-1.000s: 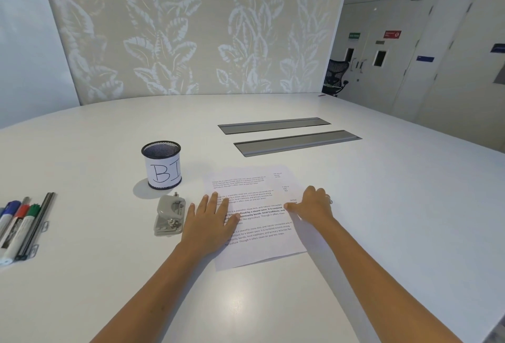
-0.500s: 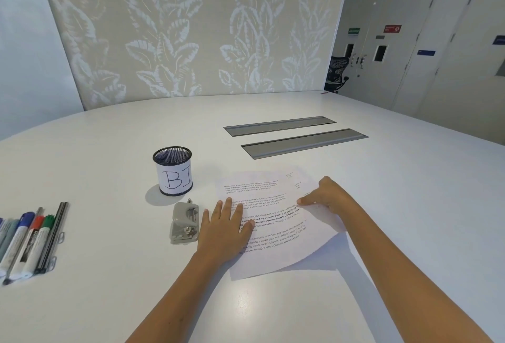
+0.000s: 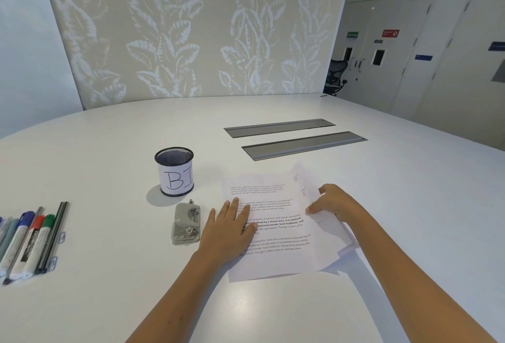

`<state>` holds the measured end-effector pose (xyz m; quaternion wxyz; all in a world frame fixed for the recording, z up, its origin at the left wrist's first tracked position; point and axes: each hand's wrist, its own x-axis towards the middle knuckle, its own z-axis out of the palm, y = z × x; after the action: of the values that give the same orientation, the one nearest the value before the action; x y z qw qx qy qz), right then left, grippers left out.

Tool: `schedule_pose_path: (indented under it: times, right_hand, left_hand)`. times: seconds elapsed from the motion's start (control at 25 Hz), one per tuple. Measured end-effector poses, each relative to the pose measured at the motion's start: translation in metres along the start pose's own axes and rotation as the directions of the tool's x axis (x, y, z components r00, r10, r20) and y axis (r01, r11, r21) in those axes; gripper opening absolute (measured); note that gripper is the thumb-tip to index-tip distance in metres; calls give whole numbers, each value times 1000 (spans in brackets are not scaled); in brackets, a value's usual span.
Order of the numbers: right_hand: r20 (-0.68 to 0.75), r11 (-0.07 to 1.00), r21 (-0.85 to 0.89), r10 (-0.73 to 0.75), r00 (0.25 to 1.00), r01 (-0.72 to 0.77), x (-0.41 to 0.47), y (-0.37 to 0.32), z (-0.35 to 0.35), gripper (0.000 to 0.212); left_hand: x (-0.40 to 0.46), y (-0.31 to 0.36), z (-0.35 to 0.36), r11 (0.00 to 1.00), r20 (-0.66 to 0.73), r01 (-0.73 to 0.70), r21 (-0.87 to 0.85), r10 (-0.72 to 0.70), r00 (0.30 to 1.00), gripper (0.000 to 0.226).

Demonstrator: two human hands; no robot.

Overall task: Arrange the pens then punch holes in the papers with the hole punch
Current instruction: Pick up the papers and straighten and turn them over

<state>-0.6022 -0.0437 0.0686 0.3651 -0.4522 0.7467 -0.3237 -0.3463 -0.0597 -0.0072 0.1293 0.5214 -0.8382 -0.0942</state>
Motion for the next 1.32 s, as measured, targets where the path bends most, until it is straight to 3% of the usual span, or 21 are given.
schedule_pose_path:
  times: [0.12, 0.2, 0.28, 0.36, 0.4, 0.48, 0.52, 0.76, 0.88, 1.0, 1.08, 1.2, 1.32]
  right_hand:
    - [-22, 988, 144, -45, 999, 48, -4, 6, 1, 50]
    - [-24, 956, 276, -95, 995, 98, -6, 13, -1, 50]
    - [-37, 910, 383, -157, 987, 159, -11, 17, -4, 50]
    - [-47, 859, 469, -206, 977, 204, -15, 22, -6, 51]
    - [-42, 840, 501, -217, 975, 208, -17, 25, -6, 52]
    - [-25, 840, 502, -227, 974, 208, -23, 29, -3, 52]
    - [-14, 847, 490, -229, 973, 206, -24, 31, -1, 52]
    - [160, 855, 498, -255, 954, 145, -32, 38, 3, 41]
    - [189, 889, 428, -264, 946, 162, -30, 36, 7, 38]
    - [8, 936, 250, -259, 966, 249, -32, 18, 5, 31]
    - [-196, 902, 179, -358, 913, 392, -41, -2, 1, 28]
    - [-408, 722, 349, -456, 791, 597, -63, -30, -3, 21]
    - [-470, 630, 390, -491, 733, 672, -75, -36, 1, 14]
  left_hand:
    - [2, 0, -4, 969, -118, 27, -245, -58, 991, 61]
    - [3, 0, -10, 843, -171, 72, -534, -191, 967, 66]
    - [2, 2, -19, 535, -153, 47, -844, -323, 934, 74]
    - [-2, 6, -31, 242, -53, 42, -969, -373, 926, 80]
    - [-3, 6, -35, 89, 40, 77, -993, -356, 934, 79]
    - [-7, 3, -40, -198, 192, 157, -967, -174, 966, 60]
    - [-10, 2, -41, -256, 217, 190, -948, -80, 973, 47]
    - [-8, 4, -37, -179, 223, 221, -959, 8, 975, 30]
    - [1, 9, -39, -18, 202, 201, -979, -25, 979, 27]
    - [14, 23, -56, 254, 113, 126, -959, -64, 992, 22]
    - [22, 34, -78, 358, -57, -15, -933, -108, 992, 23]
    - [26, 47, -116, 314, -333, -285, -906, -111, 936, 23]
    - [23, 48, -124, 294, -436, -397, -869, -76, 897, 23]
